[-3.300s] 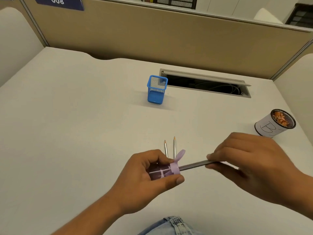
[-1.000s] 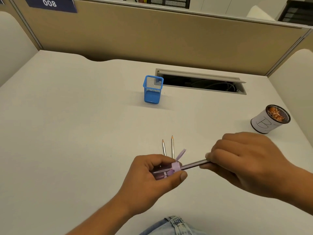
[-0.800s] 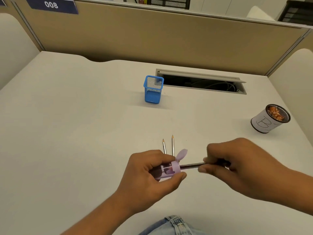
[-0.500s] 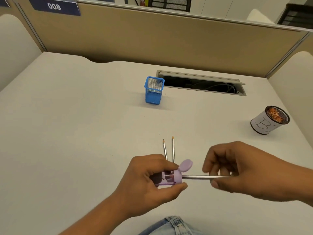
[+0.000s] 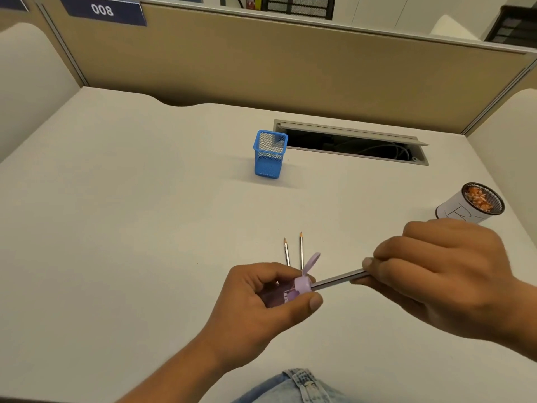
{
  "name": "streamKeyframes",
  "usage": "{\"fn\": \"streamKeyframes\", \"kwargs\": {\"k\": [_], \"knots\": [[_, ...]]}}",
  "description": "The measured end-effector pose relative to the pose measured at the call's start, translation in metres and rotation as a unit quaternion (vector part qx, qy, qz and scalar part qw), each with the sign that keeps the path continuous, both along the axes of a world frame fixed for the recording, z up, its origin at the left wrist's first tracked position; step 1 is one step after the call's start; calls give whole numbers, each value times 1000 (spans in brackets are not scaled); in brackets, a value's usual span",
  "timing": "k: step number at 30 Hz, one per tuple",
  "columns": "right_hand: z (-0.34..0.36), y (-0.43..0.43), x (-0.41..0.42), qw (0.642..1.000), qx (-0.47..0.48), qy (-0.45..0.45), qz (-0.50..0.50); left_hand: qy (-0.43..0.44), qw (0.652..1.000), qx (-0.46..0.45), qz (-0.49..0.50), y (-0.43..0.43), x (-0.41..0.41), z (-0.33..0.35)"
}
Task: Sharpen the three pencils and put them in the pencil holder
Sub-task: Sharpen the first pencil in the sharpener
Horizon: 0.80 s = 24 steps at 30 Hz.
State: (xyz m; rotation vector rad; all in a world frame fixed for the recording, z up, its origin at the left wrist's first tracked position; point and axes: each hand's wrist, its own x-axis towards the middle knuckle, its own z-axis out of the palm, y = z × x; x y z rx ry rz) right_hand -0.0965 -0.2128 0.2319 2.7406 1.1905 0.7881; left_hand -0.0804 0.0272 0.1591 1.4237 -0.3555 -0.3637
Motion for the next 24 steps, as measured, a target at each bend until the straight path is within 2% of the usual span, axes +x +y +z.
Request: {"fn": "streamKeyframes", "kwargs": {"k": [2, 4, 5, 6, 7, 8, 9, 10, 11, 14, 15, 16, 18, 20, 22, 23, 24], "knots": [[-1, 1, 0, 999, -7, 49, -5, -36, 999, 20, 19, 1, 1, -1], [-2, 8, -1, 976, 54, 189, -90, -123, 989, 67, 39, 4, 5, -3], [-1, 11, -1, 931, 114, 306, -162, -177, 979, 94, 38, 5, 7, -3], [1, 14, 0, 849, 194, 439, -221, -225, 967, 117, 31, 6, 8, -3], [1, 15, 1, 762, 260, 534, -259, -257, 956, 136, 21, 6, 9, -3], [-1, 13, 1, 708, 287, 585, -273, -273, 950, 148, 13, 6, 10, -3], [-2, 11, 1, 699, 283, 596, -277, -275, 950, 149, 11, 6, 10, -4], [-2, 10, 0, 731, 258, 569, -274, -265, 954, 141, 14, 6, 11, -4], [-2, 9, 0, 787, 221, 514, -263, -243, 961, 127, 20, 5, 12, -4], [5, 6, 0, 932, 122, 299, -167, -114, 990, 74, 32, 0, 13, -4], [5, 3, 1, 966, 75, 225, -107, -66, 996, 53, 28, -1, 13, -4], [5, 1, 3, 985, 30, 162, -58, -25, 999, 29, 17, -3, 13, -4], [2, 0, 5, 997, -21, 69, -6, 18, 1000, -3, 1, -5, 14, -4], [1, 2, 5, 996, -31, 76, -18, -6, 1000, 8, 9, -5, 15, -3], [-1, 8, 0, 984, -3, 165, -73, -90, 994, 55, 25, -3, 16, -5], [-2, 10, 0, 962, 42, 244, -117, -147, 986, 81, 27, -1, 16, -6], [-3, 11, 2, 917, 107, 346, -167, -203, 974, 102, 24, 0, 16, -7]]}}
